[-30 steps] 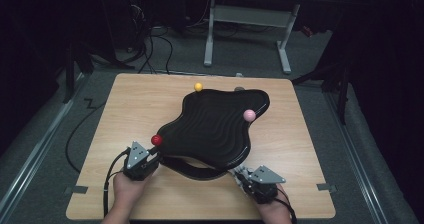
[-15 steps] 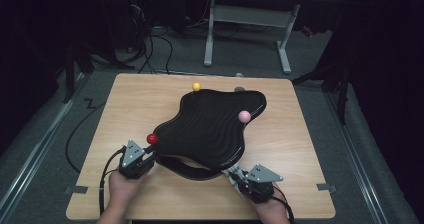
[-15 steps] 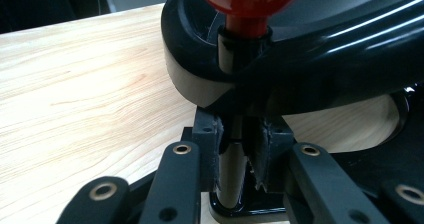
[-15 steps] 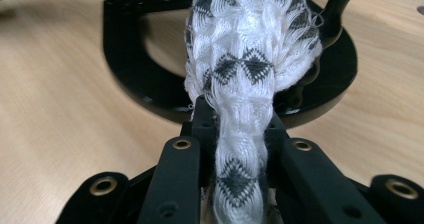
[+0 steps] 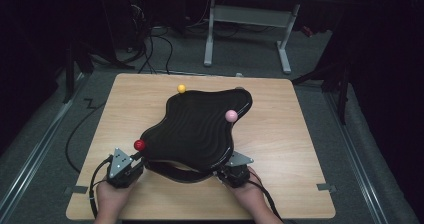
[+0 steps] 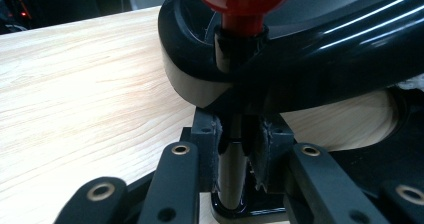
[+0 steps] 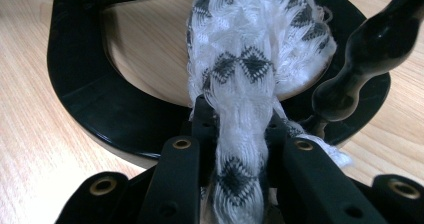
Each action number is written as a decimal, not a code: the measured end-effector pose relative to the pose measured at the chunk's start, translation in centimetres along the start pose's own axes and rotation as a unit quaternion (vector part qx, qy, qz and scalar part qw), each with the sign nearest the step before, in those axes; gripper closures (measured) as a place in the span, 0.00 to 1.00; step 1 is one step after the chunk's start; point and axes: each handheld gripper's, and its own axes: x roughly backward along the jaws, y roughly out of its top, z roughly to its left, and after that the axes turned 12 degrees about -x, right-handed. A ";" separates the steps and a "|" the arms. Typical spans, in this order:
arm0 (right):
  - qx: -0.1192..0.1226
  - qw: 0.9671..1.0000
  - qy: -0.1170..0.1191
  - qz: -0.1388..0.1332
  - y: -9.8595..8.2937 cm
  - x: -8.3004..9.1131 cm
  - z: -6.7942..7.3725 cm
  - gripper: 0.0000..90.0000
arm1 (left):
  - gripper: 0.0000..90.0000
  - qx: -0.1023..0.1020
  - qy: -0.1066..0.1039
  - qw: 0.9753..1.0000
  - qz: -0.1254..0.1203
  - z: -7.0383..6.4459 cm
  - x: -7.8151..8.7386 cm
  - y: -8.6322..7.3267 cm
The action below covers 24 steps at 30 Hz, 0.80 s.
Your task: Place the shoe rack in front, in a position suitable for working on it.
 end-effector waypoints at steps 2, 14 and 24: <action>0.003 1.000 0.001 0.004 0.2 -0.2 0.1 0.86 | 0.83 0.000 0.001 1.000 0.000 0.0 0.1 0.0; -0.010 1.000 -0.009 0.004 -1.0 1.5 -0.2 0.87 | 0.83 -0.020 -0.018 1.000 -0.013 -0.7 -2.4 1.0; -0.037 0.999 -0.037 -0.002 -3.7 5.9 -2.1 0.87 | 0.82 -0.043 -0.065 0.997 -0.026 -3.0 -5.3 2.9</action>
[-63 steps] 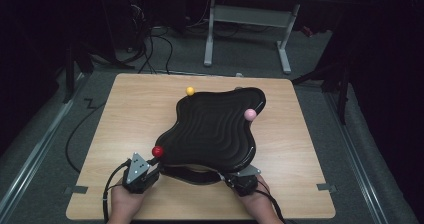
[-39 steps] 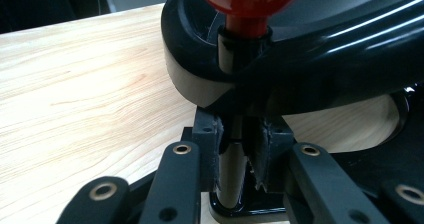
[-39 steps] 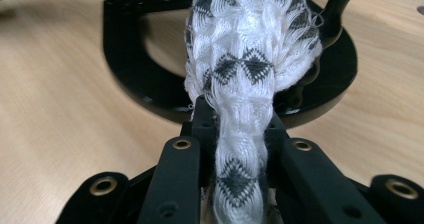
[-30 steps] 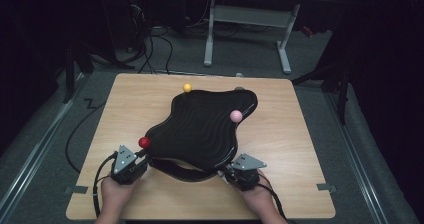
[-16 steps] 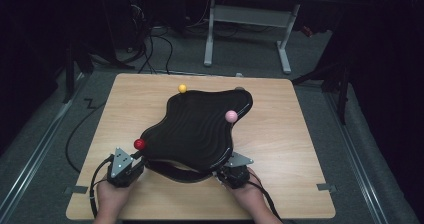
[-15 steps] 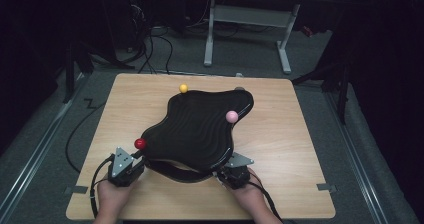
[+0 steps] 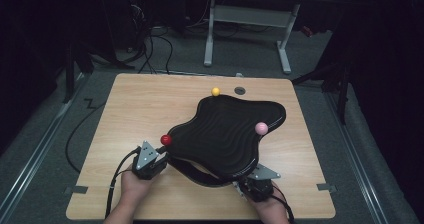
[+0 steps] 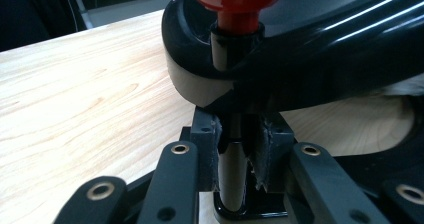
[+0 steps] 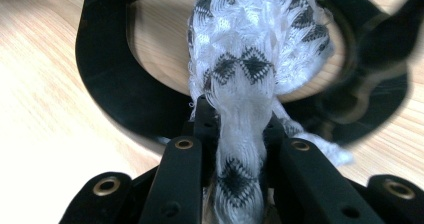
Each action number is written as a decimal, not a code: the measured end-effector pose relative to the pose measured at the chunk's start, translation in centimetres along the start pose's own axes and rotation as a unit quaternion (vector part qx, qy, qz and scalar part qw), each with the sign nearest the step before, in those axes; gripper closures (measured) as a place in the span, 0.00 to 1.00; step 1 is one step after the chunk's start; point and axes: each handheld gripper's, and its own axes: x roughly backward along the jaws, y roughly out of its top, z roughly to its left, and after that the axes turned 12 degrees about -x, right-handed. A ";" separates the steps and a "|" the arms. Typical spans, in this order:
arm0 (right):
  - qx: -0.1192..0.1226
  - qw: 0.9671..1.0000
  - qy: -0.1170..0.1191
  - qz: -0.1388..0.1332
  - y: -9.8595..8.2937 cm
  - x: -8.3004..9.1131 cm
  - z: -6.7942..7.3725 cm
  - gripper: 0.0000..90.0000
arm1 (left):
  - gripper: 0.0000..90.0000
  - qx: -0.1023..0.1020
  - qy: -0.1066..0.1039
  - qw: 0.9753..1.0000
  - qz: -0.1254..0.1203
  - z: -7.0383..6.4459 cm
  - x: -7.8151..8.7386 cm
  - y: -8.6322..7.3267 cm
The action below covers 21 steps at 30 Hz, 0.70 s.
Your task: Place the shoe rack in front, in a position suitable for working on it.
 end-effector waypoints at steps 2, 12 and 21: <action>0.001 1.000 -0.004 -0.010 -0.2 0.8 -0.2 0.87 | 0.82 0.003 0.003 1.000 -0.001 0.3 -0.1 -0.1; 0.009 0.998 -0.017 -0.055 1.4 2.4 -0.4 0.86 | 0.75 0.003 0.031 0.999 0.025 0.6 0.3 -1.1; 0.016 0.983 -0.030 -0.180 4.9 7.3 0.5 0.85 | 0.81 0.007 0.028 0.999 0.025 0.6 0.3 -1.0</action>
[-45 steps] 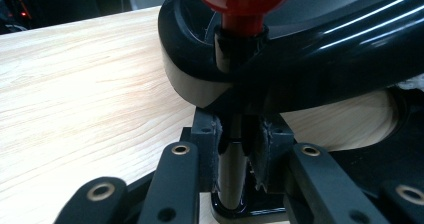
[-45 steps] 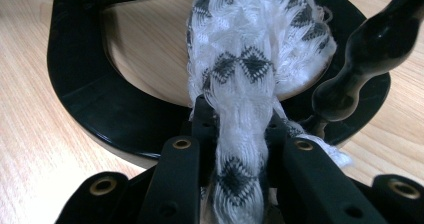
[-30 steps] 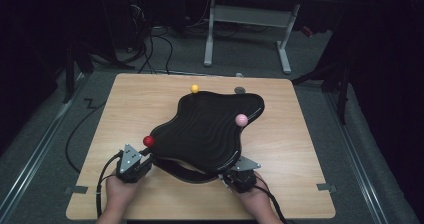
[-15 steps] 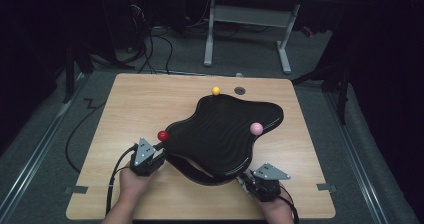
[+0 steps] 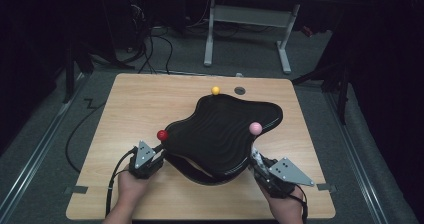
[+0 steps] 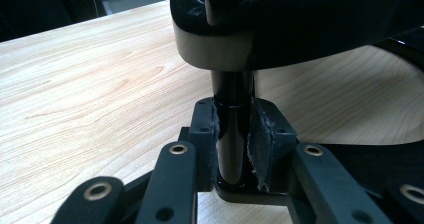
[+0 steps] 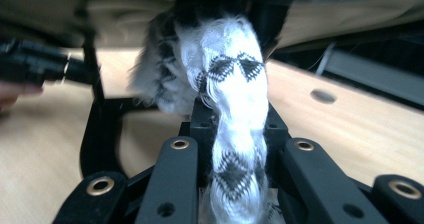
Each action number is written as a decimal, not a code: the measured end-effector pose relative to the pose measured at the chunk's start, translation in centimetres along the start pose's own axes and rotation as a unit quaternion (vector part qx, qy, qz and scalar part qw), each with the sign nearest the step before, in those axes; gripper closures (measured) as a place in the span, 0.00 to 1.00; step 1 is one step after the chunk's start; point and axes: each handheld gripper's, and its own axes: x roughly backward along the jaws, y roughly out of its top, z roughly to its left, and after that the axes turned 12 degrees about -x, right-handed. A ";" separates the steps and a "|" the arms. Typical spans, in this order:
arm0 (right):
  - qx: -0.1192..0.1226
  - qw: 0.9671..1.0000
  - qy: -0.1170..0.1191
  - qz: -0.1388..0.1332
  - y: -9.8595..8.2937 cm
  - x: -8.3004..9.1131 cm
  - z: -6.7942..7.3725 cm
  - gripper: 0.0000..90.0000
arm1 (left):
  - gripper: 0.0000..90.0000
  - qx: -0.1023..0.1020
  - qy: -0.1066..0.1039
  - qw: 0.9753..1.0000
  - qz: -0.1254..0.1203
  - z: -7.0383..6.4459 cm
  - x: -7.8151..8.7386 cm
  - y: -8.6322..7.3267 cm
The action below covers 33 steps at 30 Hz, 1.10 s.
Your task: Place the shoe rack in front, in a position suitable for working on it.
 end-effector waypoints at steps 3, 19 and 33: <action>-0.006 0.999 0.004 0.033 -1.3 -0.9 -0.4 0.85 | 0.81 -0.001 -0.001 1.000 0.000 -0.1 0.1 0.0; -0.039 0.988 0.012 0.150 -4.9 -3.8 -1.0 0.85 | 0.81 -0.002 -0.002 1.000 0.002 0.0 0.1 0.1; -0.028 0.998 -0.002 0.056 -1.7 -1.7 -0.1 0.85 | 0.81 -0.003 -0.003 1.000 0.004 0.1 0.1 0.1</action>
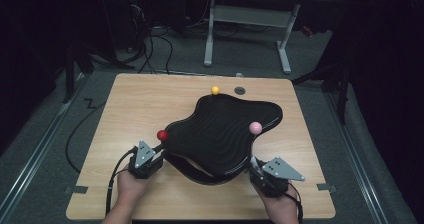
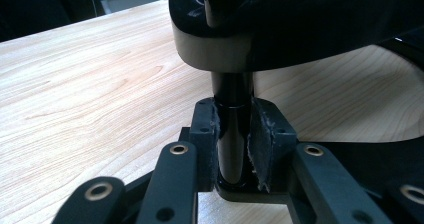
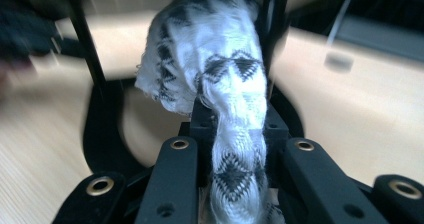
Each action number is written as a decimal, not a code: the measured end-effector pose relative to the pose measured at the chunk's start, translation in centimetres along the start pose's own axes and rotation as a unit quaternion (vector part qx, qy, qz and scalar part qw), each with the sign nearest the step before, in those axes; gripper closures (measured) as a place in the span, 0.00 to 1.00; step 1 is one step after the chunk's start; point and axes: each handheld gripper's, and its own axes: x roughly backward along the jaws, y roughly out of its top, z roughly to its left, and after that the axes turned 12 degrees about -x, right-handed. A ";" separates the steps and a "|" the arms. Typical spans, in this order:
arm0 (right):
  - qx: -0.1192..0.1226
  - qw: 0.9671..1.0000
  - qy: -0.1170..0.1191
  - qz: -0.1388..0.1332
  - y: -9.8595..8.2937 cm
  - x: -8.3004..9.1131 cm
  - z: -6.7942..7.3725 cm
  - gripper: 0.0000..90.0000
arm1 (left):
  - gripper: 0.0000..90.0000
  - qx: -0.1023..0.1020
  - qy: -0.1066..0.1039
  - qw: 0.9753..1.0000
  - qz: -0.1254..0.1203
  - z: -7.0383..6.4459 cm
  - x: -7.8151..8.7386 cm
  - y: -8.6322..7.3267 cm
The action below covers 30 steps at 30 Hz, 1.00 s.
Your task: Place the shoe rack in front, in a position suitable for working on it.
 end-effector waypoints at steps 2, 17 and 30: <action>-0.003 0.999 0.000 0.034 -1.8 -1.2 -0.6 0.85 | 0.81 0.000 0.002 1.000 0.000 0.0 0.0 0.0; -0.011 0.992 -0.029 0.119 -4.7 -1.8 -3.8 0.84 | 0.82 0.006 0.000 1.000 0.001 0.2 -0.1 0.0; -0.060 0.991 -0.100 0.064 -3.6 0.0 -7.0 0.85 | 0.82 0.027 0.016 1.000 0.002 1.3 -0.8 -0.1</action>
